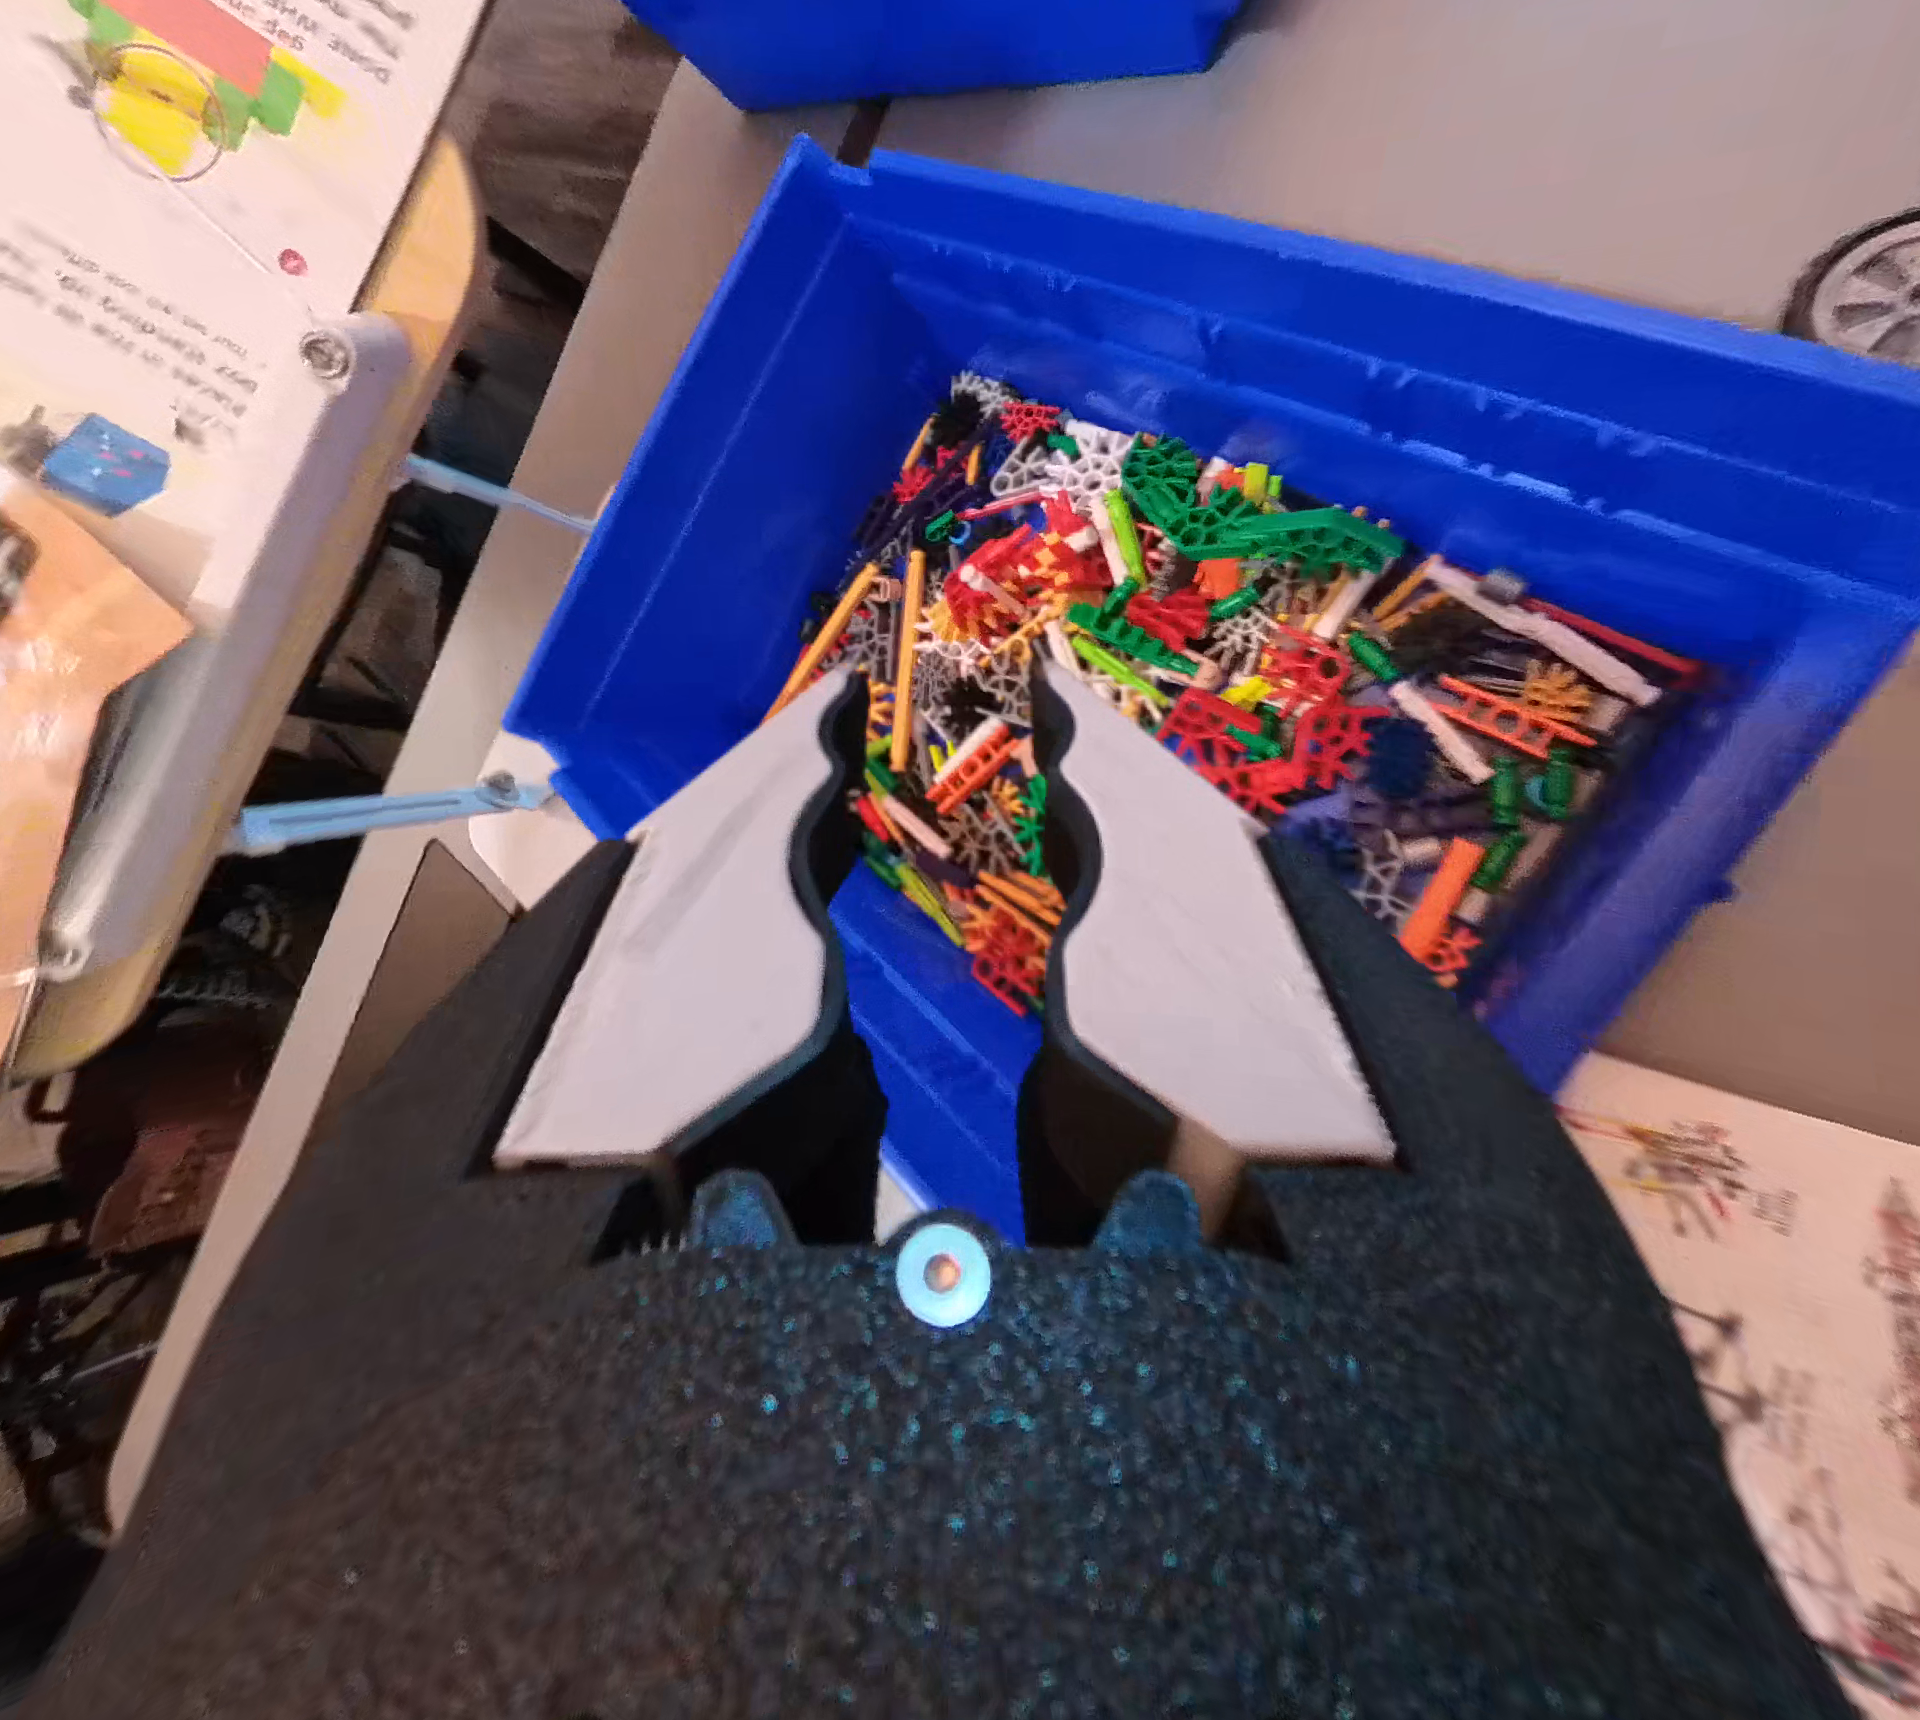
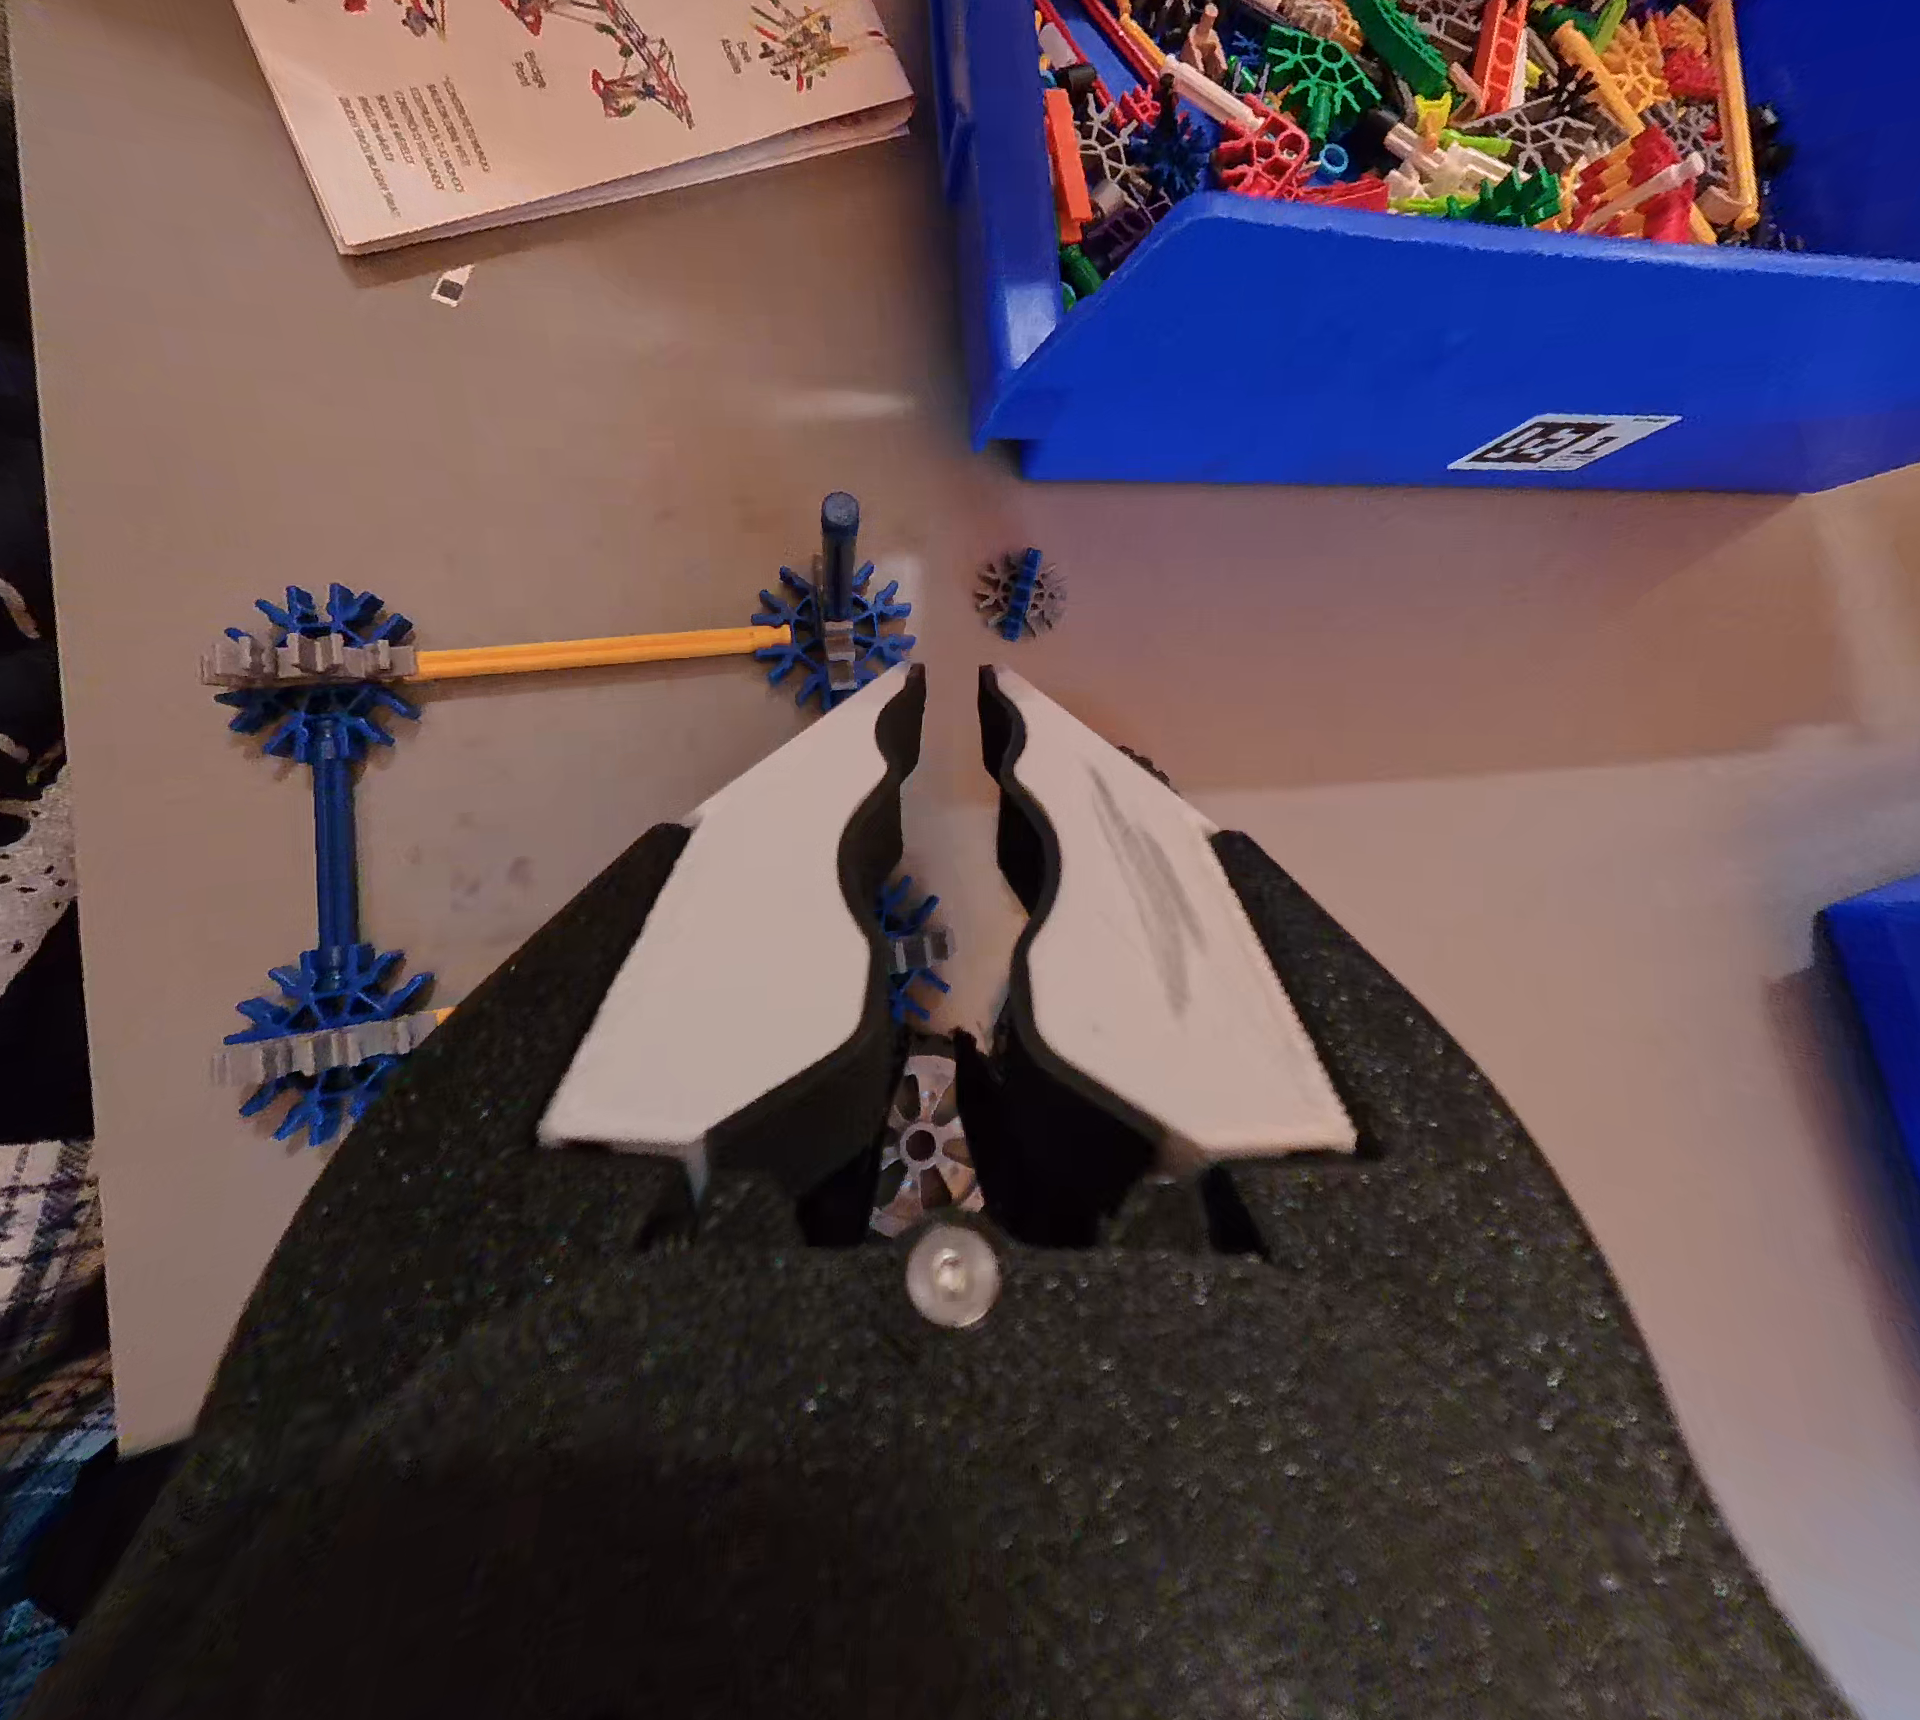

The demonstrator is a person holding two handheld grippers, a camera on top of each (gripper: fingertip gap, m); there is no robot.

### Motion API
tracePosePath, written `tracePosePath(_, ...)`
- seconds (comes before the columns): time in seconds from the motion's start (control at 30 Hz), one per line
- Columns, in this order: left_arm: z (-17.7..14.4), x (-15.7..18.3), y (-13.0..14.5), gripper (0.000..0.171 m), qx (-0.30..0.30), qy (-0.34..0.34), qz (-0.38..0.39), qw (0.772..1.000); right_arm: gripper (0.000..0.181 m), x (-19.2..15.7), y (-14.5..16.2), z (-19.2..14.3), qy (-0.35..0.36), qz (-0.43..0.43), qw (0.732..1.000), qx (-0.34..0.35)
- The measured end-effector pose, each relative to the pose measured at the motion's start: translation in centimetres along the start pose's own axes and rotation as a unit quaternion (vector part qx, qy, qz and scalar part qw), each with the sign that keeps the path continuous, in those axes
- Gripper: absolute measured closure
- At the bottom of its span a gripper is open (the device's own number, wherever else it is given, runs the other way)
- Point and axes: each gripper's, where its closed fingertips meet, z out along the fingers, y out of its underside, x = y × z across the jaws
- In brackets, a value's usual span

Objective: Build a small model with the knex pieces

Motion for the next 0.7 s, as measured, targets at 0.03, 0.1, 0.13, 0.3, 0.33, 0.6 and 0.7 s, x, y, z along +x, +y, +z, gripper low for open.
tracePosePath(0.03,1.0,-0.5,-0.1,0.143,-0.013,0.008,0.008,1.0,0.172,0.0,0.0,0.0,0.001,0.001,1.0,0.001)
tracePosePath(0.1,3.5,-1.6,-0.4,0.147,-0.037,0.01,0.04,0.998,0.172,0.1,-0.2,0.0,0.001,0.002,1.0,0.003)
tracePosePath(0.13,4.8,-1.8,-0.4,0.147,-0.053,0.022,0.053,0.997,0.172,0.1,-0.3,-0.1,0.002,0.003,1.0,0.005)
tracePosePath(0.3,11.4,-2.0,-1.5,0.151,-0.091,0.074,0.104,0.988,0.172,0.2,-0.4,-0.3,0.004,0.004,1.0,0.011)
tracePosePath(0.33,12.6,-1.9,-1.4,0.152,-0.104,0.083,0.118,0.984,0.172,0.2,-0.4,-0.4,0.005,0.004,1.0,0.012)
tracePosePath(0.6,17.9,-0.6,1.6,0.153,-0.184,0.169,0.126,0.96,0.172,0.3,-0.9,-1.0,0.009,0.001,1.0,0.024)
tracePosePath(0.7,18.1,-0.8,2.2,0.16,-0.189,0.172,0.112,0.96,0.172,0.1,-1.1,-1.0,0.01,-0.005,1.0,0.025)
